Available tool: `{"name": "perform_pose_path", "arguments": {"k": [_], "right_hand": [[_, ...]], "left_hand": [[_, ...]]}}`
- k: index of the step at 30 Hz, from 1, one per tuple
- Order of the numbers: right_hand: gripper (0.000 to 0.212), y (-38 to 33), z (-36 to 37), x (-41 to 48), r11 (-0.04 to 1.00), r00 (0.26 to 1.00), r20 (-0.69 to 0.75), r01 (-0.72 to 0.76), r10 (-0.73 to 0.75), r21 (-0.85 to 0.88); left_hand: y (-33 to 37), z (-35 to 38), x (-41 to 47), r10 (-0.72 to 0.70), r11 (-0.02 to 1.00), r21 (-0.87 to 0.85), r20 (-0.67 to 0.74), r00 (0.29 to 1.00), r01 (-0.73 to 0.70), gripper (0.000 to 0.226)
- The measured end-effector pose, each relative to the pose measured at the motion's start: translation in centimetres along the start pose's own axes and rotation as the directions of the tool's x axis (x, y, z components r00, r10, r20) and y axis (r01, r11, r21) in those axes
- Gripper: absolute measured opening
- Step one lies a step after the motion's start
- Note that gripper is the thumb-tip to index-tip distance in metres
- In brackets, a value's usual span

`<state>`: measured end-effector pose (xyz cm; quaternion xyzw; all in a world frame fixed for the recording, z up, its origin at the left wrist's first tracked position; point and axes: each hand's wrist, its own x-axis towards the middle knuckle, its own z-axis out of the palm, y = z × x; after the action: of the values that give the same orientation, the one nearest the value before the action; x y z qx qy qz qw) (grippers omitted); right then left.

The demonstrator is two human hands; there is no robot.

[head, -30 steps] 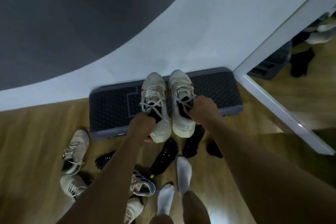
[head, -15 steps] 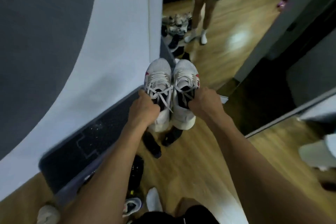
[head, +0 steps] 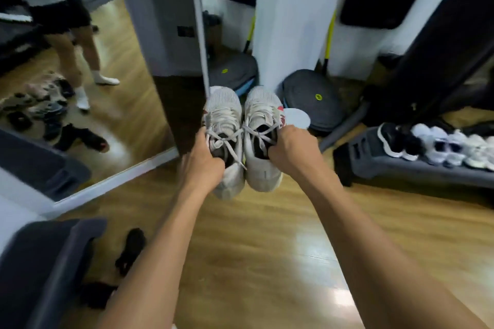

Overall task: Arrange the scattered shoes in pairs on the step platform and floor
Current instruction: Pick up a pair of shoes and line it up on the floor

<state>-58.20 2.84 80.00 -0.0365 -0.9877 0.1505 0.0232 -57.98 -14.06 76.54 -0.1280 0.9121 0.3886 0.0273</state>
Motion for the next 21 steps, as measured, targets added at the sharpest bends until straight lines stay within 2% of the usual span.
{"name": "perform_pose_path", "arguments": {"k": [4,7,11,17,21], "right_hand": [[0.018,11.9,-3.7,-1.0,0.976,0.975,-0.041,-0.218,0.218,0.004],[0.006,19.6,-5.8,-1.9,0.917,0.916,-0.051,-0.393,0.397,0.073],[0.006,28.1,-8.2,-2.5,0.832,0.829,-0.090,-0.541,0.552,0.123],[0.007,40.2,-10.5,-1.2,0.703,0.698,-0.091,-0.700,0.710,0.123],[0.004,47.6,-10.3,-0.2,0.624,0.624,-0.043,-0.770,0.780,0.137]], "left_hand": [[8.5,9.5,-1.7,0.130,0.991,0.005,0.121,0.984,-0.132,0.076],[14.2,15.4,-2.7,0.239,0.970,0.005,0.184,0.954,-0.244,0.069],[20.8,22.9,-3.1,0.374,0.921,-0.017,0.307,0.875,-0.388,0.069],[29.8,34.3,-3.1,0.454,0.873,-0.059,0.462,0.761,-0.485,0.080],[33.5,42.1,-3.1,0.422,0.876,-0.043,0.551,0.720,-0.481,0.083]]}}
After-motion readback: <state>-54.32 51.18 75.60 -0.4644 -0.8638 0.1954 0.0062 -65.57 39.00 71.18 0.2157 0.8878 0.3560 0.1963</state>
